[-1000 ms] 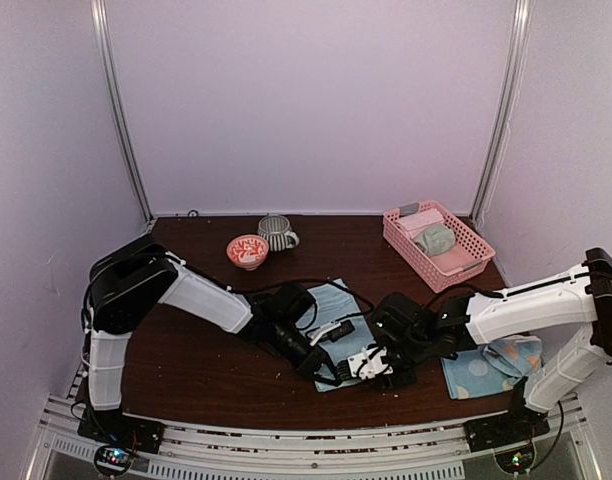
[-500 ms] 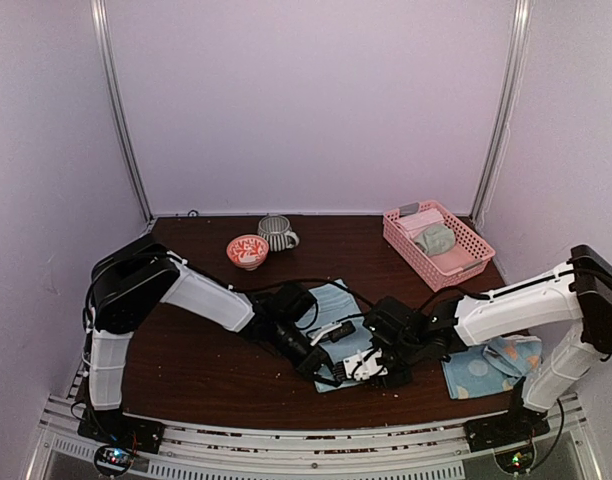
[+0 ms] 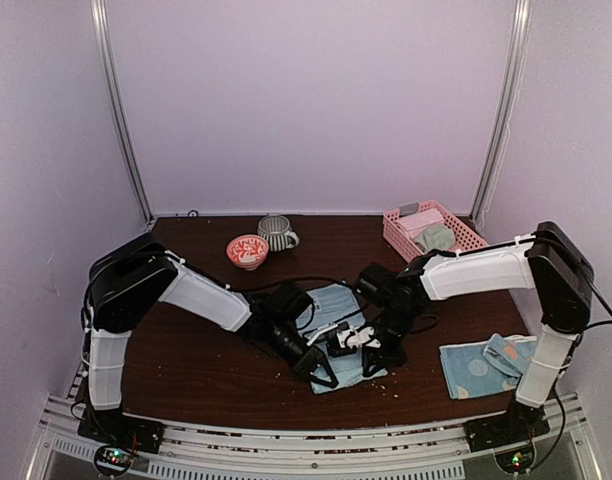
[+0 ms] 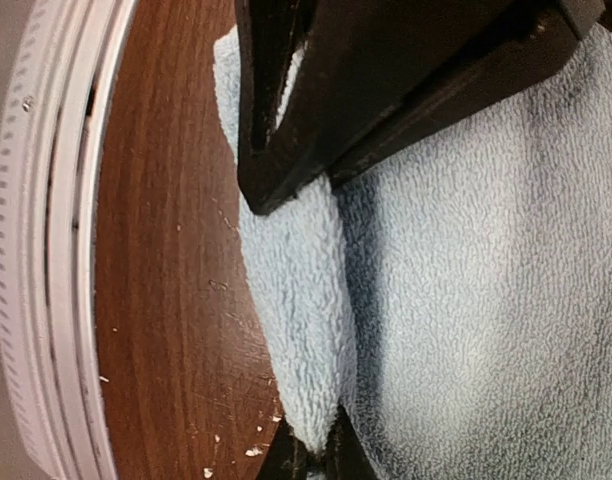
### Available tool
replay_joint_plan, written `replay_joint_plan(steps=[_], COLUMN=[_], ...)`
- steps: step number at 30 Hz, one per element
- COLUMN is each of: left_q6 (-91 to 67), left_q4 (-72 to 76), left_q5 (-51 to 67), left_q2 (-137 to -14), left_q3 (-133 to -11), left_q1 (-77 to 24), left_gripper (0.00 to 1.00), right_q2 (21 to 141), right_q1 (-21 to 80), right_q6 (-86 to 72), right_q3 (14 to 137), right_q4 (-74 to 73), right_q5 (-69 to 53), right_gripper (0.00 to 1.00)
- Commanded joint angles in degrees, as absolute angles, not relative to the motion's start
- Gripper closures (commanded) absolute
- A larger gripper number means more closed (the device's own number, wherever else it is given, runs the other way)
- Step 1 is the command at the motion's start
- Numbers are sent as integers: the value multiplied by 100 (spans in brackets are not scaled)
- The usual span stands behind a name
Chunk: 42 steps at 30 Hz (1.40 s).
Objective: Roll the towels
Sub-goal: Roll the towel at the center of the board.
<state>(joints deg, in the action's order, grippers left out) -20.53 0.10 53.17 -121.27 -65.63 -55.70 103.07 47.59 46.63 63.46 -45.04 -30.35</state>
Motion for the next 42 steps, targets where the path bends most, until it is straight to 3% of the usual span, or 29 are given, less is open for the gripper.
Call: replay_joint_plan(steps=[1,6,16,22,26,32,42], left_q6=[-2217,-3165,-2688,-2276,-685,1040,1892], left_q4=[-359,178,-201,139,-279,-1090,-1307], left_q5=[5603,5566,4946,3180,1274,-61,-462], left_q2=[-12098,-12137,-11687,-9958,-9155,-9838,-11069], left_q3=[-6457,-6198,-5887,-5101,-5257,-6266,-7047], left_q1=[-5449,-5275,-5278,-5319,-6005,-7180,-7312], left_gripper=[100,99,93,71,58,60,58], right_q2=[10999,11810,13249,13570,13651,13714,13639], right_q1=[4163,3827,3561,3552,3523,3489,3489], right_q6=[4983,5151,4796,4378,4098,3992,3990], right_q3=[6912,7289,8209,8486,8376,8396,8385], right_q4=[-6241,-6752,-7439,-7534,-7294,-7167,-7102], right_q5=[-4007,-4410,-4788,-4745,-4721,-4879,-4869], right_gripper=[100,100,100,100,100,100,100])
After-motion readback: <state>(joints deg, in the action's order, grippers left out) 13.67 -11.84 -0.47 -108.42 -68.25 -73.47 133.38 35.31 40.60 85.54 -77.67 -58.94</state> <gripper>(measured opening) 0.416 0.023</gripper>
